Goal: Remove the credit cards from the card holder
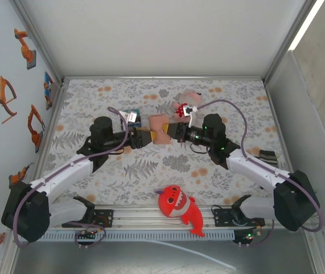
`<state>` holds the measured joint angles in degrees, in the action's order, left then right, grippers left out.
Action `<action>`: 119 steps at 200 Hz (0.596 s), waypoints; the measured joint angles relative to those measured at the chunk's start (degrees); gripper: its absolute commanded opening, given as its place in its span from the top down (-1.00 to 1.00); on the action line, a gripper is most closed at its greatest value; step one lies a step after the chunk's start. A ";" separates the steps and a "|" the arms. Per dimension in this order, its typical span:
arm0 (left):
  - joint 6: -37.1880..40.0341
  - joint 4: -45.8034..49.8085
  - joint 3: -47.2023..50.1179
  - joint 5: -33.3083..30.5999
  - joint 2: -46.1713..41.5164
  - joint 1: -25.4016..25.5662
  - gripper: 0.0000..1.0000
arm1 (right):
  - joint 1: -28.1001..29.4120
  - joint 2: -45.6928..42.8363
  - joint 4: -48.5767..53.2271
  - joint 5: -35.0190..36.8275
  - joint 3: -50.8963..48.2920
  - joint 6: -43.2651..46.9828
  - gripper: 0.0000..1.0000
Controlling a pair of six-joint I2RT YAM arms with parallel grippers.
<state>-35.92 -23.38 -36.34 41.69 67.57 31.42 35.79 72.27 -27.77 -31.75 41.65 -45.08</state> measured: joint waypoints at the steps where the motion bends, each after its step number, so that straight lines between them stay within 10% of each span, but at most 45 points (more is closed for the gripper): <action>1: -0.11 -0.20 0.00 0.07 0.07 0.00 -0.24 | 0.00 0.02 -0.02 -0.04 0.02 0.02 1.00; 119: -2.89 -6.51 0.63 2.99 2.10 0.07 -0.21 | -0.48 1.03 -6.80 -1.42 0.55 -4.11 1.00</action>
<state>-38.81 -29.89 -35.70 44.69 69.67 31.48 35.31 73.30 -34.57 -33.17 42.19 -49.19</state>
